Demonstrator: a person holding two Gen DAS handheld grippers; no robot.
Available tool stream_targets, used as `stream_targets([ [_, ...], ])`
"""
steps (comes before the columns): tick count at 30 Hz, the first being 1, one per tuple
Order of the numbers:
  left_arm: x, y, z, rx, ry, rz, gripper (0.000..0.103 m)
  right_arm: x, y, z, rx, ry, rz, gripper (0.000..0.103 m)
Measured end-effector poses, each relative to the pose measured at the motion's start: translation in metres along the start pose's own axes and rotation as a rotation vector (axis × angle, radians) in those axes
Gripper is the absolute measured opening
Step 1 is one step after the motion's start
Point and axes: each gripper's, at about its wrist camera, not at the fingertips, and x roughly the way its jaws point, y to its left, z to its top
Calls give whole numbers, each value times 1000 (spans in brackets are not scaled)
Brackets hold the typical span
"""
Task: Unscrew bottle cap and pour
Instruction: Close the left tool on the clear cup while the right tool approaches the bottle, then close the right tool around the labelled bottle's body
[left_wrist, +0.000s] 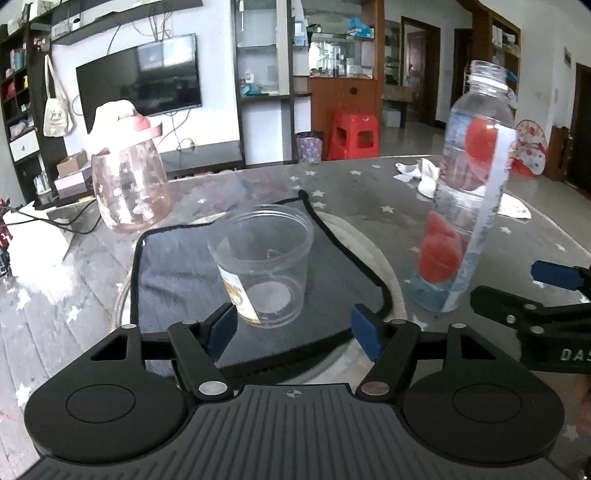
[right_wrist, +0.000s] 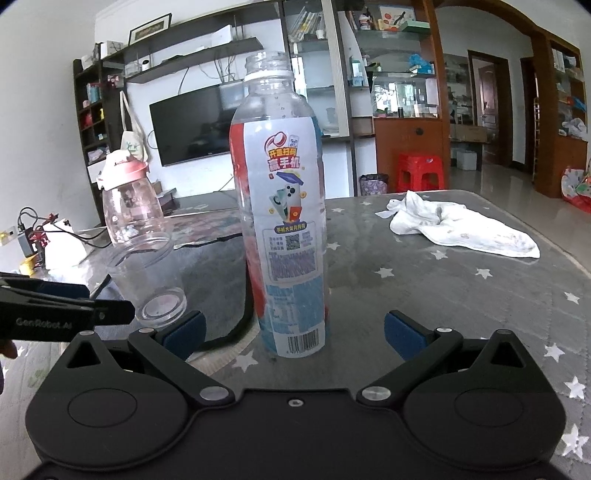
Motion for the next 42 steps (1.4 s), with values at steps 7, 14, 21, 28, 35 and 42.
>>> stream_targets([
  [7, 16, 16, 8, -5, -11, 4, 70, 8, 2, 4, -1, 2, 3, 103],
  [14, 28, 22, 12, 7, -14, -9, 70, 17, 3, 6, -3, 6, -1, 103],
  [21, 43, 24, 14, 13, -5, -40, 71, 23, 5, 9, -9, 7, 3, 103],
  [28, 55, 28, 14, 11, 3, -52, 71, 30, 4, 10, -9, 13, 4, 103],
  [35, 64, 33, 13, 3, -8, -73, 74, 36, 6, 12, -17, 18, 7, 103],
  [42, 68, 35, 12, 9, -42, -98, 79, 41, 7, 13, -23, 18, 5, 103],
])
